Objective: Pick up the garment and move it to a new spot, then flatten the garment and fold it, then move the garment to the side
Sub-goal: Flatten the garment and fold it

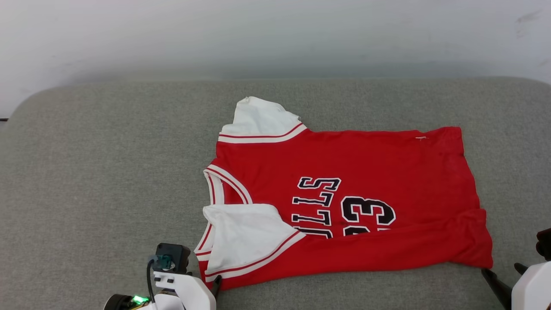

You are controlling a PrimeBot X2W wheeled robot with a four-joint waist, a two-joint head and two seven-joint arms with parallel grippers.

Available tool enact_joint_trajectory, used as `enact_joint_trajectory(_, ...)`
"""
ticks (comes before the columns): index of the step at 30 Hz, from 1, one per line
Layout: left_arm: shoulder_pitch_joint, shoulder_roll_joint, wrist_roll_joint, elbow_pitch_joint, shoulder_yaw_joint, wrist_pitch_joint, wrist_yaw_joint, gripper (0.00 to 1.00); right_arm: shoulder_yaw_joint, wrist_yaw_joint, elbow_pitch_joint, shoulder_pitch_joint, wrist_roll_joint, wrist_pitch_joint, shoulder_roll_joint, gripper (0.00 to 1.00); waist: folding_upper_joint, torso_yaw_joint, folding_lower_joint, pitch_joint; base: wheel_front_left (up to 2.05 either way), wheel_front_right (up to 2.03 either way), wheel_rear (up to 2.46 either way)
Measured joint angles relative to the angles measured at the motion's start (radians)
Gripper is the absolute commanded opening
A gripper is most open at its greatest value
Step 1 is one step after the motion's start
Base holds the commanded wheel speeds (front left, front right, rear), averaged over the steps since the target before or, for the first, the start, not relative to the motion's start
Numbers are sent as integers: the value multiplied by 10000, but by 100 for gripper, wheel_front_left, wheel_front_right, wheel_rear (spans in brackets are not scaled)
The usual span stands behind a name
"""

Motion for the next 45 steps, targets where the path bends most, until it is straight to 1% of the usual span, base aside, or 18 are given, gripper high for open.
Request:
enact_joint_trajectory(9,-558,-155,301,1030,-263,127,-8,100,-23,2,-67,-142,-58,-6,-6,100,0,-206,-1,567,0,0,0)
enact_joint_trajectory(11,-676,-161,180,1141,-359,428,-161,100,-27,2,-65,-145,-90,0,-27,100,0,-225,-1,658,0,0,0)
enact_joint_trajectory(12,-742,-161,136,1170,-389,543,-238,76,-25,2,-63,-154,-121,4,-40,100,0,-226,-1,688,0,0,0)
enact_joint_trajectory(13,-769,-167,65,1198,-391,585,-303,34,-21,2,-61,-170,-146,31,-50,100,0,-217,0,706,0,0,0)
enact_joint_trajectory(14,-793,-165,25,1214,-399,637,-395,0,-21,0,-54,-174,-153,36,-52,100,0,-199,-1,708,0,0,0)
enact_joint_trajectory(16,-825,-167,-102,1227,-431,752,-560,0,-23,2,-27,-173,-284,121,-56,100,0,-154,0,662,0,0,0)
enact_joint_trajectory(20,-714,-169,-119,1034,-489,658,-570,0,-146,2,4,-168,-598,330,-96,100,0,-50,1,480,0,0,0)
enact_joint_trajectory(24,-552,-29,-12,372,-370,387,-380,0,-314,2,104,-257,-777,520,-96,100,0,75,1,298,0,0,0)
enact_joint_trajectory(27,-587,215,188,-240,-309,320,-278,0,-389,2,347,-484,-945,585,-123,100,0,182,1,240,0,0,0)
enact_joint_trajectory(30,-654,391,299,-807,-313,389,-211,0,-472,2,828,-852,-951,646,-38,100,0,247,1,258,0,0,0)
enact_joint_trajectory(32,-715,476,370,-1110,-318,481,-161,0,-504,0,1260,-1107,-1151,623,-25,100,0,276,1,321,0,0,0)
enact_joint_trajectory(35,-740,500,428,-1436,-343,568,-111,0,-403,2,1918,-1432,-1275,543,71,100,0,334,1,443,0,0,0)
enact_joint_trajectory(45,-821,610,541,-1804,-462,773,-25,0,-42,0,3482,-2232,-1534,90,267,100,0,464,2,903,0,0,0)
